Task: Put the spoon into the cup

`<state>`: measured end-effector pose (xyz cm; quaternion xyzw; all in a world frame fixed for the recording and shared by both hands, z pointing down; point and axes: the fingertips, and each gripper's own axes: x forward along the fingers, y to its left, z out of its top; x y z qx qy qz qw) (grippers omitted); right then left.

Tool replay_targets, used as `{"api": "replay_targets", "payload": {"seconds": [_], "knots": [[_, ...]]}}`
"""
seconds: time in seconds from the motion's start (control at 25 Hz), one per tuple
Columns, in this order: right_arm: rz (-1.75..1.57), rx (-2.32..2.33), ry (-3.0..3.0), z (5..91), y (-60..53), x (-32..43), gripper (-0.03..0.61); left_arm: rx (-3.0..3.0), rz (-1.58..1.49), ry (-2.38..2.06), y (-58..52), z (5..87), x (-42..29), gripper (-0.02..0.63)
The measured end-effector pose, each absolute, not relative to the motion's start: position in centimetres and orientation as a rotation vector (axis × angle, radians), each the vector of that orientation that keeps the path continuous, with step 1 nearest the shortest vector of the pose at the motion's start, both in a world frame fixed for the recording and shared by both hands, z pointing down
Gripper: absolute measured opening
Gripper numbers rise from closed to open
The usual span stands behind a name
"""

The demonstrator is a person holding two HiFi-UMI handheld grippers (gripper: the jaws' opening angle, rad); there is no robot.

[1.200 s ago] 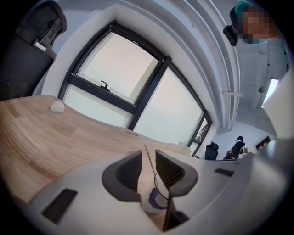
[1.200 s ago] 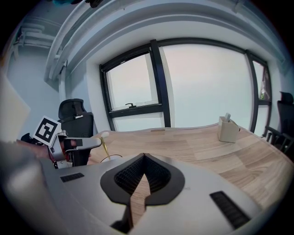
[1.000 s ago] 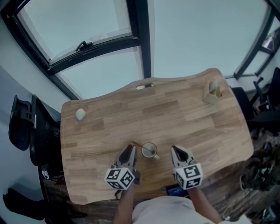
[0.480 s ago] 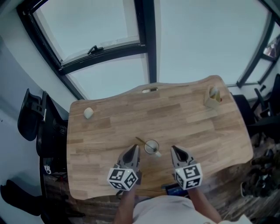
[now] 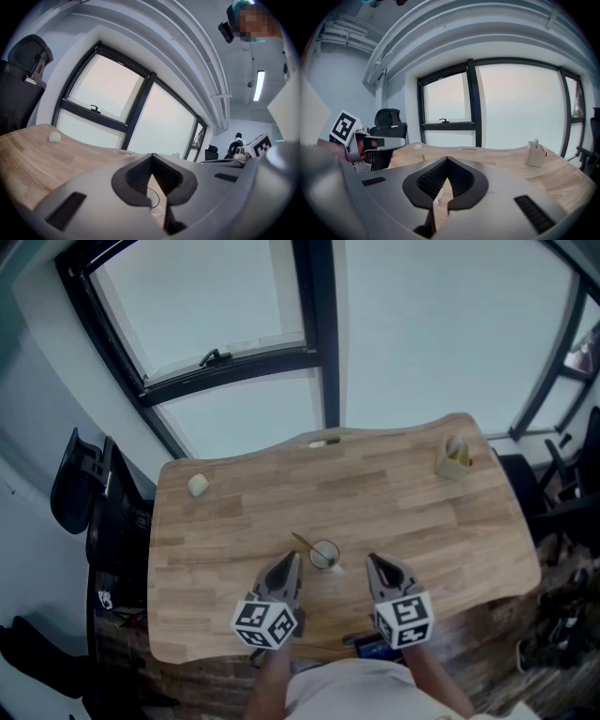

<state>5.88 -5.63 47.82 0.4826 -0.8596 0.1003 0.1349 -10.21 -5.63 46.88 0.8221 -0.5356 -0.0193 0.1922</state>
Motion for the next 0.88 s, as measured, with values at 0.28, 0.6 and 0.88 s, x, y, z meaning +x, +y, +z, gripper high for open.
{"api": "replay_targets", "payload": {"seconds": [0.28, 0.6, 0.88], "knots": [[0.328, 1.406, -2.496, 47.6, -5.0, 6.7, -0.003, 2.275, -0.055, -1.542, -5.3, 47.4, -10.6, 0.002], [0.348, 1.432, -2.476, 46.9, -4.7, 8.0, -0.003, 2.287, -0.062, -1.525, -5.4, 47.2, -9.8, 0.000], [0.343, 1.437, -2.487, 47.3, -4.4, 7.9, -0.003, 2.267, -0.082, -1.521, -5.2, 47.4, -10.8, 0.000]]}}
